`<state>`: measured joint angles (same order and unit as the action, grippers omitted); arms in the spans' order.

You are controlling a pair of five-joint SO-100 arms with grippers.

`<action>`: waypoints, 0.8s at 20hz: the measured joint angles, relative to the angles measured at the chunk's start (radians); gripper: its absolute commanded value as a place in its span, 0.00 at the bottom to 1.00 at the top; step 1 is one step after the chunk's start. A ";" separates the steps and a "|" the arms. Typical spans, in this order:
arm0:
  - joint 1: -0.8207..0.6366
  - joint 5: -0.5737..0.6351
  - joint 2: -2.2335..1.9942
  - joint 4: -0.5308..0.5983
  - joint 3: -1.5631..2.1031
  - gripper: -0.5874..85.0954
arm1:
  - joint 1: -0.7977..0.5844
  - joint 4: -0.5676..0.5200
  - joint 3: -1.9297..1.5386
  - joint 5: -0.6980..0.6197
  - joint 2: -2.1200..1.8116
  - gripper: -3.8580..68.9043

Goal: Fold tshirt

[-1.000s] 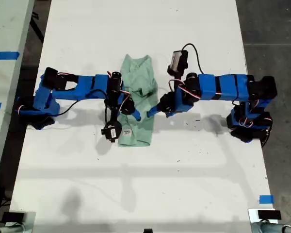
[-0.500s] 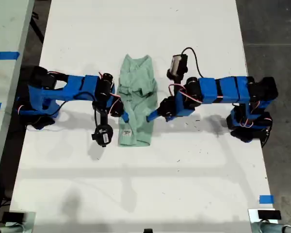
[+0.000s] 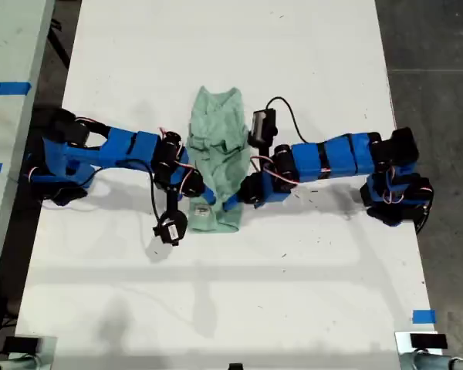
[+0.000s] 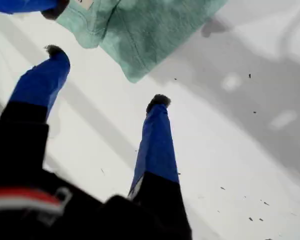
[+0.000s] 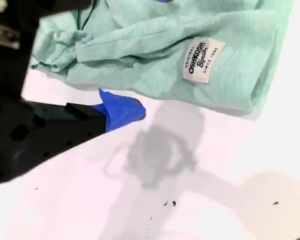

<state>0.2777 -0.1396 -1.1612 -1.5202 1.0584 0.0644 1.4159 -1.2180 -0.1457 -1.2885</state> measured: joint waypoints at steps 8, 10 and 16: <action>0.012 0.000 0.144 0.081 0.000 0.33 | 0.000 -0.034 0.178 -0.006 0.281 0.48; 0.012 0.000 0.166 0.089 0.000 0.33 | 0.000 -0.034 0.186 -0.011 0.299 0.48; 0.011 0.011 0.258 0.138 -0.003 0.30 | 0.000 -0.060 0.186 -0.018 0.353 0.43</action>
<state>0.2884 -0.1289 -0.9035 -1.3821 1.0554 0.0644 1.3560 -1.0324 -0.1641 -0.9357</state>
